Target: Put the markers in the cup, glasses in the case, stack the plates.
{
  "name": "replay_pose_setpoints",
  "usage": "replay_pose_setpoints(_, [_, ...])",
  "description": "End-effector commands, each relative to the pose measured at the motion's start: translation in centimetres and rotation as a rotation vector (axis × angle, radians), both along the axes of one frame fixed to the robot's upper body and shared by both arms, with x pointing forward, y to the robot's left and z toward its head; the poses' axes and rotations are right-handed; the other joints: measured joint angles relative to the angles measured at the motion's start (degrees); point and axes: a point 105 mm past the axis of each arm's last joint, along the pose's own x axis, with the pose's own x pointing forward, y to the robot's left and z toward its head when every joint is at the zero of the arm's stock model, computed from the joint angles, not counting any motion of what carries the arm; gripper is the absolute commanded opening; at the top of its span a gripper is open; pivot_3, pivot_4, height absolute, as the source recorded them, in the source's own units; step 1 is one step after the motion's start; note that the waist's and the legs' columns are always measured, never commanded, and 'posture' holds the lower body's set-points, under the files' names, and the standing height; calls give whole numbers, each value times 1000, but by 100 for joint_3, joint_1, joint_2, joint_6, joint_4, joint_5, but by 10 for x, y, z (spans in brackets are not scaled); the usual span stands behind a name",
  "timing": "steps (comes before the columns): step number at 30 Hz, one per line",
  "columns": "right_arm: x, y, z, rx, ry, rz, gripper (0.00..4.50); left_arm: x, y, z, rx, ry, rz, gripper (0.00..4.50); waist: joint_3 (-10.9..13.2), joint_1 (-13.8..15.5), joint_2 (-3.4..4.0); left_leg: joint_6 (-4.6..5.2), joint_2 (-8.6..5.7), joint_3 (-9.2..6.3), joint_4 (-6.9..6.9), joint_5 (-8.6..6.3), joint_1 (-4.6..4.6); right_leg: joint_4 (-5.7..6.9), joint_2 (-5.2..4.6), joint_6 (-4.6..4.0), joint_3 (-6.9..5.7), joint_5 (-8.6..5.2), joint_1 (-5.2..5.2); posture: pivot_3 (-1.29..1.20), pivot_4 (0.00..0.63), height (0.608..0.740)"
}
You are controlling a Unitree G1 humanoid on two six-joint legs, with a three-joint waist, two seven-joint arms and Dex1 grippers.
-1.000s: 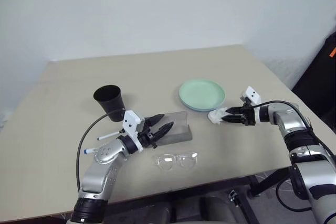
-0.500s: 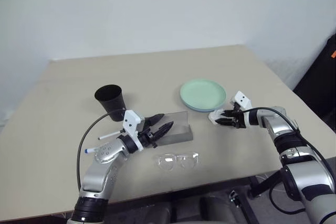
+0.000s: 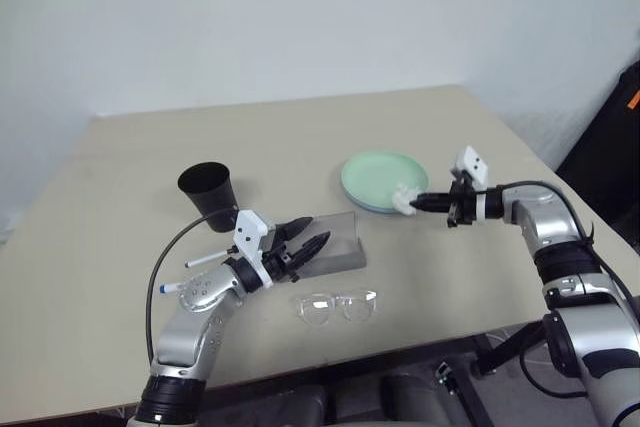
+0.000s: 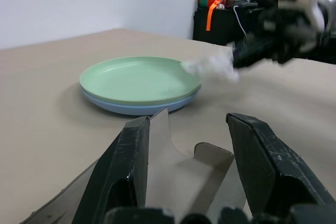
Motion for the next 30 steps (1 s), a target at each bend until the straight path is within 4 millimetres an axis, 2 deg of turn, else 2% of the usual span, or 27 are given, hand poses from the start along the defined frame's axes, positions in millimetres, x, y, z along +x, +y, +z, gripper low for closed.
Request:
replay_pose_setpoints(1, [17, 6, 37, 52, -109, -49, 60, 2, -1, 15, -2, -66, -5, 2425, 0, 0, 1, -13, 1, 1, 0, -7, -1, 0, 0, 0, 0, 0, -2, 0, 0, 740])
replay_pose_setpoints(8, [49, 12, 24, -35, -137, -222, 60, 4, -2, 16, -1, -71, -9, 2425, -1, -1, -1, -13, -1, 3, 0, -5, 0, 1, 0, -1, 0, 0, -1, 0, 0, 740])
replay_pose_setpoints(11, [52, 15, 17, -54, -133, -229, 668, 4, -2, 16, -1, -73, -8, 2425, -1, 7, 0, 5, -5, -1, -3, 5, -3, 1, -1, -4, 1, 3, -4, 0, 0, 740])
replay_pose_setpoints(16, [51, 16, 16, -33, -129, -213, 2294, 3, 1, 17, 5, -73, 1, 2425, -1, -1, 1, 4, -9, -3, -14, 2, -5, 1, -3, -13, 5, 9, -12, 0, 0, 740])
replay_pose_setpoints(20, [46, 14, 18, 1, -131, -180, 2294, 3, 3, 16, 27, -64, -17, 2425, -1, -4, 1, 2, -5, -5, -18, 2, -2, 2, 1, -20, 3, 13, -13, 0, 0, 740])
replay_pose_setpoints(24, [29, 13, 17, 49, -113, -62, 2294, 6, 8, 13, 126, -44, -96, 2425, -2, -1, 1, 2, -1, -3, -15, 3, 0, 3, 7, -21, 2, 13, -11, 0, 0, 740])
replay_pose_setpoints(30, [-6, 18, 4, 62, -66, 116, 2294, 3, 11, 16, 321, 22, -391, 2425, -2, -2, 4, 4, -2, -2, -2, 4, -3, 5, 10, -18, -1, 12, -6, 0, 0, 740])
